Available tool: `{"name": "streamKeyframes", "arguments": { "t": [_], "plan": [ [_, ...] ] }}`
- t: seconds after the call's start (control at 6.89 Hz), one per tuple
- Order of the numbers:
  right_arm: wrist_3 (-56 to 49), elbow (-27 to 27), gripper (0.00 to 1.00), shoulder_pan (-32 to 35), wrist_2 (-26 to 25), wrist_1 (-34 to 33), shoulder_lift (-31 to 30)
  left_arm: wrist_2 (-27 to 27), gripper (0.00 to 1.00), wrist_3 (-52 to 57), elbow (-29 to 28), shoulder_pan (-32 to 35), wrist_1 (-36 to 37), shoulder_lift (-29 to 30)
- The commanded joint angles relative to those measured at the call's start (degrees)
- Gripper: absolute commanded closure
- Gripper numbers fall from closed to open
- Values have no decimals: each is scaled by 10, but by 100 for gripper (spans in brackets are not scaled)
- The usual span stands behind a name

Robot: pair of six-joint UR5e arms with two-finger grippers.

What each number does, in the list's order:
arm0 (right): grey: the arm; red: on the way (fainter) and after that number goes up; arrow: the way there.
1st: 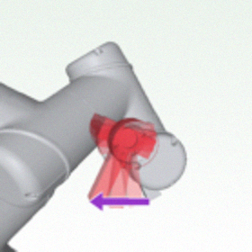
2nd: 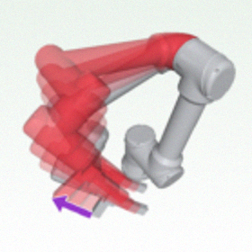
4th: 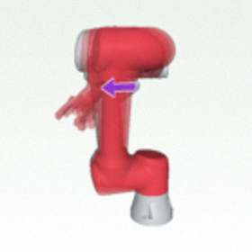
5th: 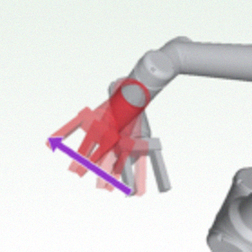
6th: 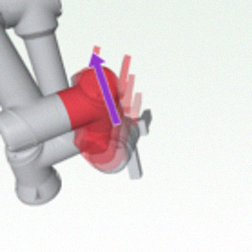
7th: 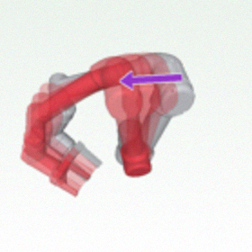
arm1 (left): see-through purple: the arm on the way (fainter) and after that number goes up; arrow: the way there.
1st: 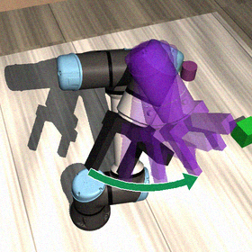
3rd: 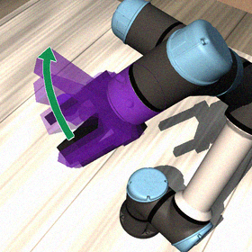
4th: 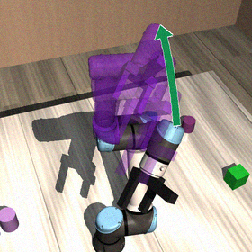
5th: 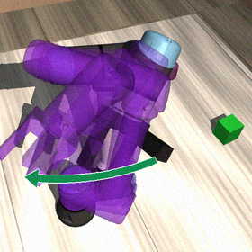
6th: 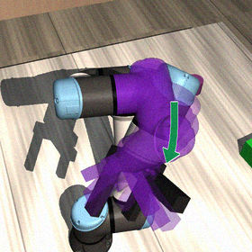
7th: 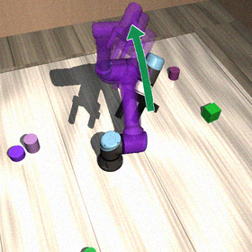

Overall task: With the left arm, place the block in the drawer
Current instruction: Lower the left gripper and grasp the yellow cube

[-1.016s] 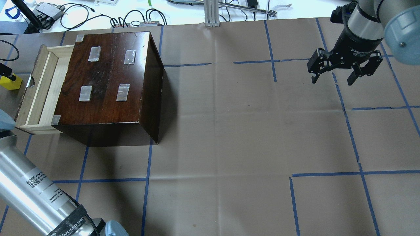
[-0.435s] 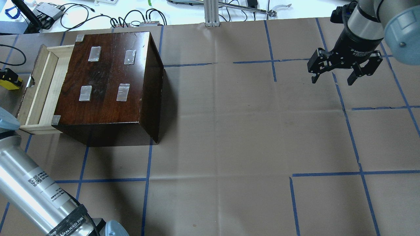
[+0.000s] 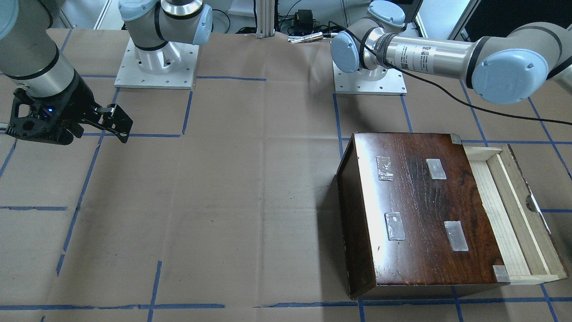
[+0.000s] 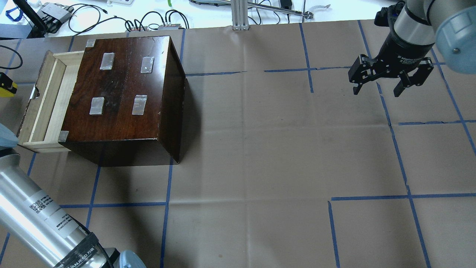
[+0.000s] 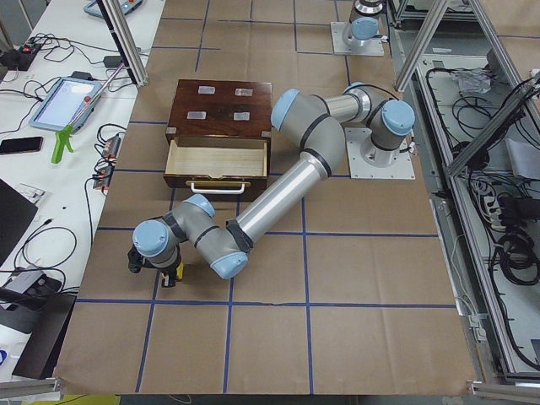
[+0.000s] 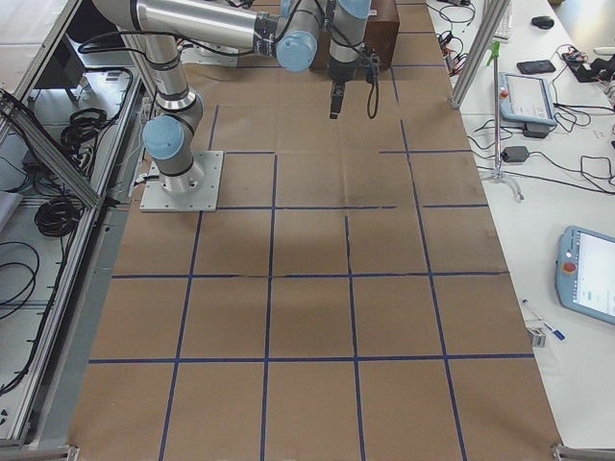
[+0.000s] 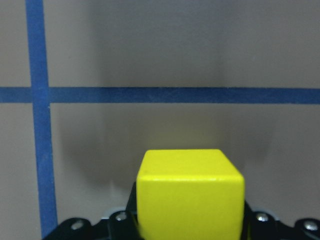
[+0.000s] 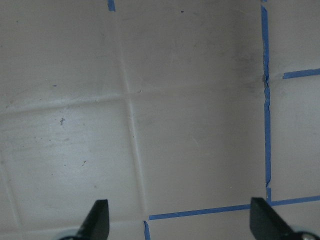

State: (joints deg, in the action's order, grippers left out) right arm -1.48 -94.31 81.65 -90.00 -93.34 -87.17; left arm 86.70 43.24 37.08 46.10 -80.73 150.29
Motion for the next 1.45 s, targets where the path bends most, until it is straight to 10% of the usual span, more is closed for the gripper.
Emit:
{"name": "streamKeyframes", "arguments": {
  "t": [0.0,0.58,1.31],
  "plan": [
    [0,0,0,0,0,0,0,0,65,0,15,-3,-79,-71],
    [0,1,0,0,0,0,0,-2,65,-34,199,5,-107,-252],
    [0,0,0,0,0,0,0,-3,65,-185,489,118,47,-437]
  ]
}}
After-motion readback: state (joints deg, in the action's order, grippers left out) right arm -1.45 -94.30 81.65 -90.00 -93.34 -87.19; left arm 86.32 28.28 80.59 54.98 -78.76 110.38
